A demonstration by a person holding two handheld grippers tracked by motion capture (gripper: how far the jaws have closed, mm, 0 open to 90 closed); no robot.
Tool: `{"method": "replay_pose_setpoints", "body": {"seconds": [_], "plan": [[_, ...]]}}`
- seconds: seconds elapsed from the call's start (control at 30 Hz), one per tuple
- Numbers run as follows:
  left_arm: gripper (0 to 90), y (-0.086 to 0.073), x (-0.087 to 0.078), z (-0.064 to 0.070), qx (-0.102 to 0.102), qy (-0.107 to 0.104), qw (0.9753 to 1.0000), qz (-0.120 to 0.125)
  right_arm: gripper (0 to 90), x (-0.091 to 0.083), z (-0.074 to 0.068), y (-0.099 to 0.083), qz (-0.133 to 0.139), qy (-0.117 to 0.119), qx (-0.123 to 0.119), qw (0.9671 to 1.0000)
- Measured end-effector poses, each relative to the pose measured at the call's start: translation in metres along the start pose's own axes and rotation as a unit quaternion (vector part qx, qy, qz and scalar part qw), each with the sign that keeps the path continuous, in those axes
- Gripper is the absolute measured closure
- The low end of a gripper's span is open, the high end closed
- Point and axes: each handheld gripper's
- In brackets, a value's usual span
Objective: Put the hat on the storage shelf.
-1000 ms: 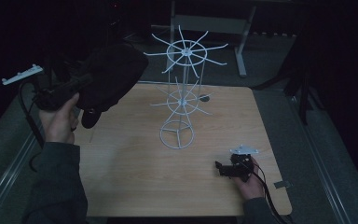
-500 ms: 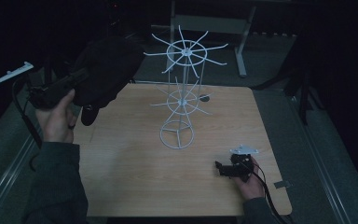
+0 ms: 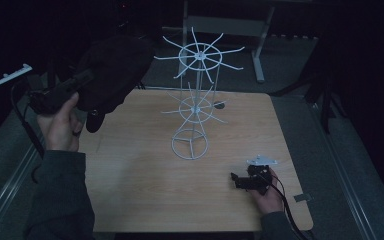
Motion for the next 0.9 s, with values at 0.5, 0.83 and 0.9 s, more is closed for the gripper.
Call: {"method": "replay_pose_setpoints", "body": {"seconds": [0.5,0.83,0.9], "plan": [[84.3,0.0006,-0.0025,-0.0023,-0.016,-0.015,0.9996,0.02,11.0,0.0001,0.0001,0.0,0.0,0.0,-0.001,1.0],[84.3,-0.0004,0.0009,-0.003,-0.027,-0.041,0.9985,0.026,11.0,0.0001,0.0001,0.0,0.001,0.0,-0.001,1.0],[84.4,-0.0005,0.0031,-0.0041,-0.028,-0.043,0.9984,0.026,11.0,0.0001,0.0001,0.0,0.001,0.0,-0.001,1.0]]}}
Point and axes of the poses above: each handheld gripper's, and its own axes: x roughly forward along the jaws, y roughly out of its top, z roughly to its right, and after that the axes turned 5 degrees about -z, right-handed
